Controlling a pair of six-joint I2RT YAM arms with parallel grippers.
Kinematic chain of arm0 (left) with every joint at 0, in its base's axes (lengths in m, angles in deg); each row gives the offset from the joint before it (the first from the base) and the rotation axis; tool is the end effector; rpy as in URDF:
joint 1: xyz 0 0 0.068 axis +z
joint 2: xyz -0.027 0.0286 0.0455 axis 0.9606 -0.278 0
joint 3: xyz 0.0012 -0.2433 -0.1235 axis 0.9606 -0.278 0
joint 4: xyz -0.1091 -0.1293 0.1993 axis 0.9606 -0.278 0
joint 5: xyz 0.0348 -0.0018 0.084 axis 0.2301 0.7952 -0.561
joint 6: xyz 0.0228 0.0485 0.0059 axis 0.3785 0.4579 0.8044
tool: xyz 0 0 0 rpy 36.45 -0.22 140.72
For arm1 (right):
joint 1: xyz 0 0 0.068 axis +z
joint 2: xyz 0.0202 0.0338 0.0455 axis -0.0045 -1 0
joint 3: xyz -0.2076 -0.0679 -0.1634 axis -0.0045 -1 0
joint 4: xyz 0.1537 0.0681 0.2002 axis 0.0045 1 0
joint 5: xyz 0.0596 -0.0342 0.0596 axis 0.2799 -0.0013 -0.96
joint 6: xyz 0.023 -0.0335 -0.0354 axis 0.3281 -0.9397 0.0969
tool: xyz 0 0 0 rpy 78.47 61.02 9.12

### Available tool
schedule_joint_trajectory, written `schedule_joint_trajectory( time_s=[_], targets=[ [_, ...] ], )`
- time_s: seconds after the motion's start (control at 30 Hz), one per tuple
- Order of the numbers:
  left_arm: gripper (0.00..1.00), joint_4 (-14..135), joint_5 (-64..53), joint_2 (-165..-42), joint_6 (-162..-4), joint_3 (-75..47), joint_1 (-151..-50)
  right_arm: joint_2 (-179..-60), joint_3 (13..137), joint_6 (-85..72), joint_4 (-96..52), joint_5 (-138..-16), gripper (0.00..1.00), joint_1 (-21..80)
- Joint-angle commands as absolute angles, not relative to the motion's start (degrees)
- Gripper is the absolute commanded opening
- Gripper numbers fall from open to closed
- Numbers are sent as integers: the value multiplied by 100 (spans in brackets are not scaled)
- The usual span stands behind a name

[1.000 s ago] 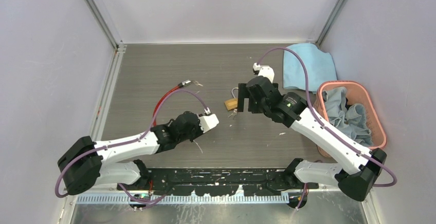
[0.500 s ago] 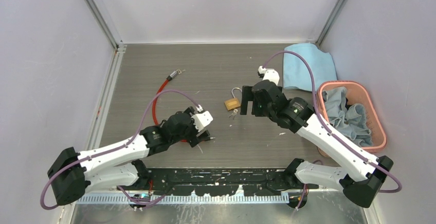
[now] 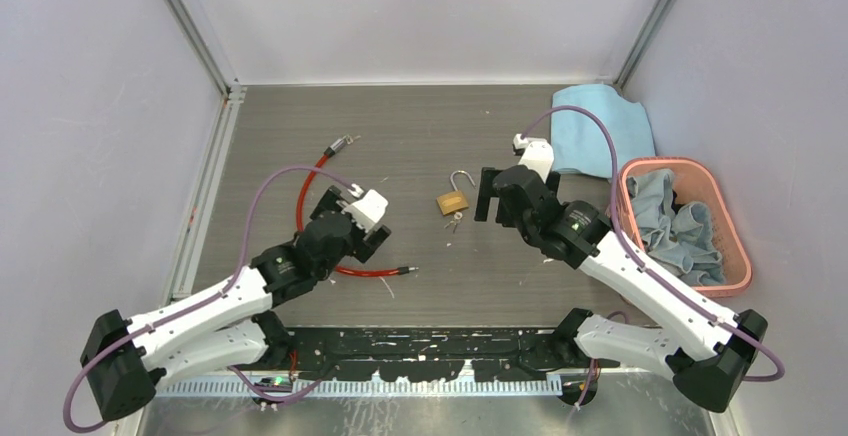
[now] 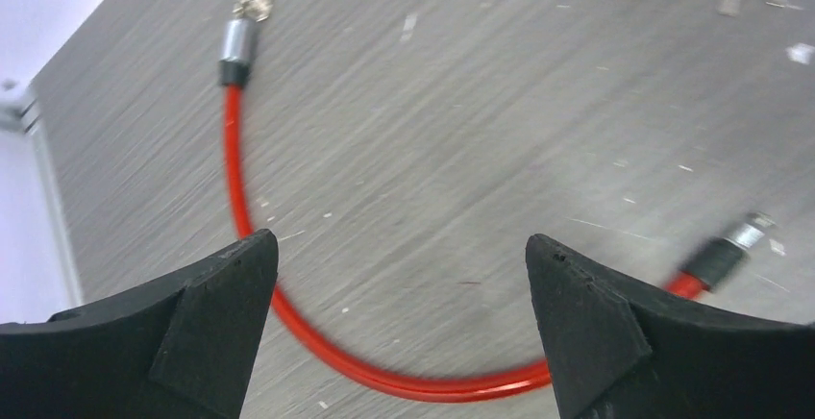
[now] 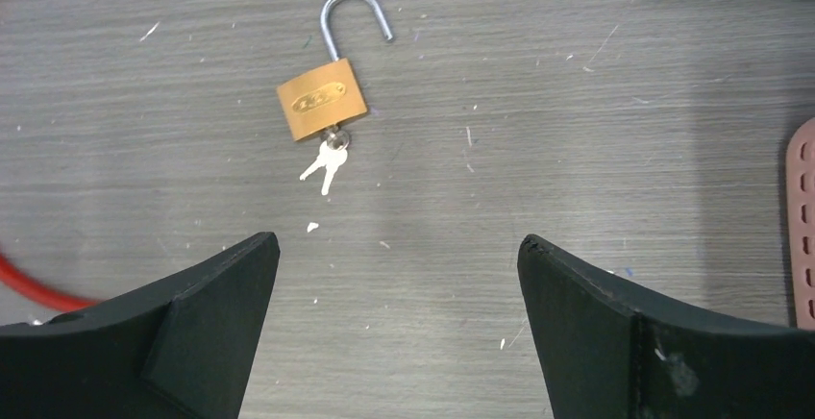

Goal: Unlock with the key

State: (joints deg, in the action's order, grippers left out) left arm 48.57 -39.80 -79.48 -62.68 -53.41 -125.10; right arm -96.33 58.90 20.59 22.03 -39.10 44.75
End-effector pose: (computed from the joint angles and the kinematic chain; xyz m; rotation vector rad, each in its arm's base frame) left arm 0.1376 -0.1464 0.2476 0.7534 1.8663 -0.0022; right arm 0.1557 0.1274 0.3317 0.0541 2.2031 0.1323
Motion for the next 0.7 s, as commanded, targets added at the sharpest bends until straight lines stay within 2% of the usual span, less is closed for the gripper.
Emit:
schedule_joint_trajectory(
  time_s=[0.0,0.33,0.43,0.67],
  targets=[
    [100,5596,-4560,-7784,-6207,-5493,-11840,-9371,5689,1854,1564,-3333,100,4462],
    [100,7569,-4521,-7858,-6451,-6390,-10142,-9391,5553,1477,1308,-2685,99,4462],
    [100,8164,-4409,-8123,-6496,-6602,-9662,-9515,5547,1616,1271,-2339,100,4464],
    [100,8954,-3525,-9174,-6864,-6613,-8434,-9750,5563,1558,1084,-2403,100,4464]
  ],
)
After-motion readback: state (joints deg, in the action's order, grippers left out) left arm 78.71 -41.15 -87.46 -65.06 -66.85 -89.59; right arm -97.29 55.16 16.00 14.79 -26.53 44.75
